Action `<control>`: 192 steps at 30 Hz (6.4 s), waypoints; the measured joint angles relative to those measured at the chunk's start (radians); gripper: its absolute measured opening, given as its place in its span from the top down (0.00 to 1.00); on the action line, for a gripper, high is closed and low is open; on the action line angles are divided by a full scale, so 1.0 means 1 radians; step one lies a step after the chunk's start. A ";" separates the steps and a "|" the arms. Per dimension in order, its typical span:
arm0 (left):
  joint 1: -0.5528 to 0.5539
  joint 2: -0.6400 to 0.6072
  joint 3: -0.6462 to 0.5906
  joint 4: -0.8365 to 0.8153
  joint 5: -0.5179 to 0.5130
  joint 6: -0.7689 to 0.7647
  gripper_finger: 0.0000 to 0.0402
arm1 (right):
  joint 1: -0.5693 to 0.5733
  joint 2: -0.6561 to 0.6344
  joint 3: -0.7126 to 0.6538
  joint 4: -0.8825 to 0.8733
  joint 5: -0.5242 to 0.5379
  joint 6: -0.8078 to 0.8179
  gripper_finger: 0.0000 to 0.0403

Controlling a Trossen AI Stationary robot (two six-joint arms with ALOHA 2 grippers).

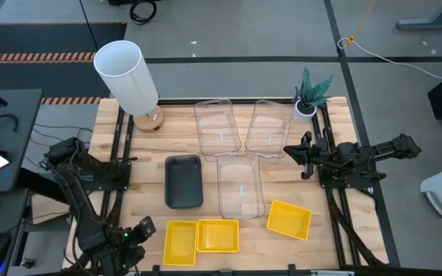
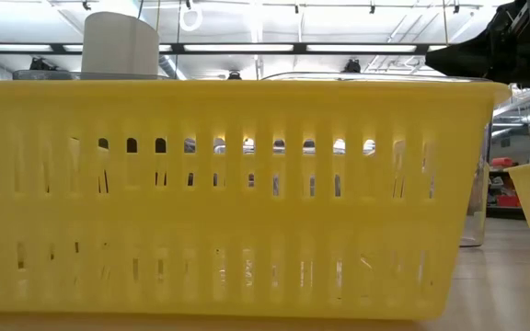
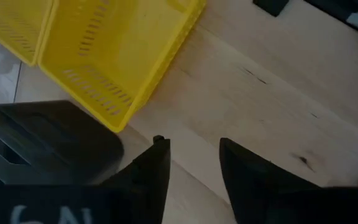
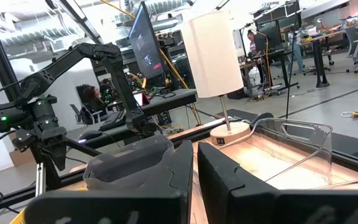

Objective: Stack baskets by color
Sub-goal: Stack the left yellow bin on top of the middle yellow bin, then stack the bottom transparent bin on top of the top left transparent bin

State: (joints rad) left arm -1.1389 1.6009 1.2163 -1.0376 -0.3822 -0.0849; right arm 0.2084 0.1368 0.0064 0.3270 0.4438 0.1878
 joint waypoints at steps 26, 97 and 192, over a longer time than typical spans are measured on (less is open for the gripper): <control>0.070 0.061 0.000 0.218 -0.022 0.199 0.58 | 0.000 0.000 0.000 0.000 0.000 0.000 0.93; 0.206 0.232 0.179 0.268 0.271 -0.264 0.99 | 0.000 0.000 0.000 0.000 0.000 0.000 0.93; 0.440 0.387 0.434 0.084 -0.140 -0.163 0.63 | 0.000 0.000 0.000 0.003 0.000 0.006 0.93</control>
State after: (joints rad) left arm -0.6990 1.9877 1.6501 -0.9539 -0.5224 -0.2480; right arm 0.2081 0.1368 0.0063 0.3295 0.4438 0.1943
